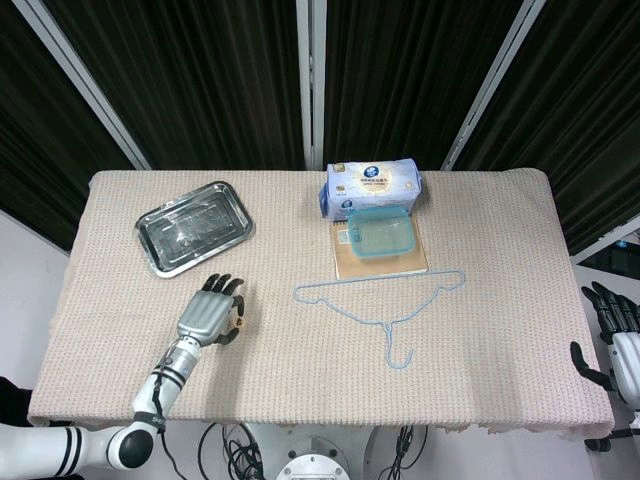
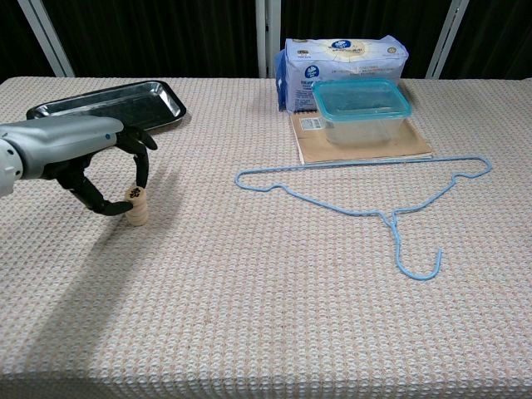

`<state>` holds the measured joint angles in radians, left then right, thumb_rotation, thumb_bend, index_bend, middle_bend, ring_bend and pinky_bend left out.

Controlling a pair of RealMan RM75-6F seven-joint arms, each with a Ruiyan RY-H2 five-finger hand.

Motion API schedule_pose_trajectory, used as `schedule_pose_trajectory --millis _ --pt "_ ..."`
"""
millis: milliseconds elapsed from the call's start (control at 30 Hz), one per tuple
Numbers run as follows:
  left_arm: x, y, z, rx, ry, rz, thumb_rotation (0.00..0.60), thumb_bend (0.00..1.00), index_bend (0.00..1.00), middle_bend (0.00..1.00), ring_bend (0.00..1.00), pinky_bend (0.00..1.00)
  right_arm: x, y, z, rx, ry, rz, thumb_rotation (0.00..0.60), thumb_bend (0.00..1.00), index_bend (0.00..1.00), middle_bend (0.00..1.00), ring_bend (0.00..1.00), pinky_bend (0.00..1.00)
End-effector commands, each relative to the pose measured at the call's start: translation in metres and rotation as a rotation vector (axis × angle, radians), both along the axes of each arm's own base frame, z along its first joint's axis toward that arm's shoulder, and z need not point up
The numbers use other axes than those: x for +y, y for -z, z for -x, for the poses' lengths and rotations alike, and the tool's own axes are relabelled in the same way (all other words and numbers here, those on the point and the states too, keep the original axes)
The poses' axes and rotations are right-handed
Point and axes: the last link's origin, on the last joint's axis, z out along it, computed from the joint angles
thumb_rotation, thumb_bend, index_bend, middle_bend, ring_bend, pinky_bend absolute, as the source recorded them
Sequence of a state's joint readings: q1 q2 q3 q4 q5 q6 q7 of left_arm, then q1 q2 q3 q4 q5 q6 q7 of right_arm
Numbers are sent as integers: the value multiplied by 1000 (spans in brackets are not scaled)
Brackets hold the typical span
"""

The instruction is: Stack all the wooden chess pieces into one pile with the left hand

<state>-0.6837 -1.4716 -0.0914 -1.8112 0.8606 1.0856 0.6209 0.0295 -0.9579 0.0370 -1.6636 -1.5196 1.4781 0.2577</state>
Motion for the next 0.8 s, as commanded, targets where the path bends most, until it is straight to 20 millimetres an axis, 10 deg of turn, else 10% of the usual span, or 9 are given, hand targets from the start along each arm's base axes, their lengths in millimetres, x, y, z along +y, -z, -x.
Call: schedule_pose_trajectory --millis 33,800 --pt "0 0 1 -1 -2 1 600 309 490 100 0 0 0 0 0 1 0 -2 600 405 0 0 0 0" --pt "-4 -13 3 2 -6 -14 600 310 297 85 0 0 -1 2 0 8 3 -4 600 406 0 2 0 0"
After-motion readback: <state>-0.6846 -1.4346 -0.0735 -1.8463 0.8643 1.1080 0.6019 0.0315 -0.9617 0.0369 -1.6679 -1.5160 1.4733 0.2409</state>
